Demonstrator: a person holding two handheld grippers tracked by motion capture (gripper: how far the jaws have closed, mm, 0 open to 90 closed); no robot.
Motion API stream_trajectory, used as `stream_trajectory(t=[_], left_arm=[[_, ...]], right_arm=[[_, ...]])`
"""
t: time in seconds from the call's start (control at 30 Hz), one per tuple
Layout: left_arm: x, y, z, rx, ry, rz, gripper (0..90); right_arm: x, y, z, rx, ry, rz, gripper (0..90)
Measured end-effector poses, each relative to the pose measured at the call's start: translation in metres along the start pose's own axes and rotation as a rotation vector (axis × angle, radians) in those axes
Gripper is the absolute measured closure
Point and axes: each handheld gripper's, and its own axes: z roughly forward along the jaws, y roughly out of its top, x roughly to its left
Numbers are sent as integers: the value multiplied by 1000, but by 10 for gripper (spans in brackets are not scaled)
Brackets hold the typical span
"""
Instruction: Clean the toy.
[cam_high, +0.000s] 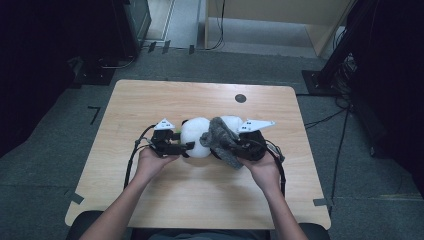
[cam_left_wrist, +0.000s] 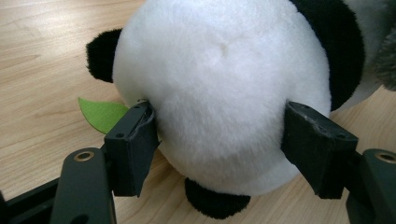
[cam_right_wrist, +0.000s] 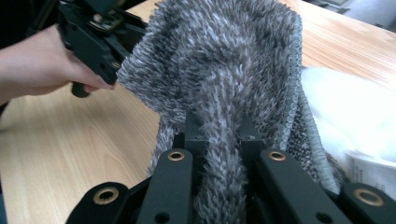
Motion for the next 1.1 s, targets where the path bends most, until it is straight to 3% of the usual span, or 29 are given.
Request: stream_trajectory(t=[0.23, 0.43, 0.63, 0.8, 0.97, 1.1], left_arm=[[0, 2, 0, 3, -1, -3, 287], [-1, 1, 0, 8, 2, 3, 288], [0, 0, 1, 26, 15, 14, 297], [3, 0, 1, 34, 3, -30, 323], [2, 0, 2, 29, 6, -22, 331], [2, 0, 2, 24, 6, -17, 331]], right_arm=[[18, 9, 33, 24, 54, -57, 815], [22, -4, 65, 77, 52, -73, 814], [22, -19, 77, 79, 69, -82, 813], [23, -31, 85, 136, 74, -105, 814], [24, -39, 89, 190, 80, -91, 813], [25, -41, 88, 203, 66, -103, 813]])
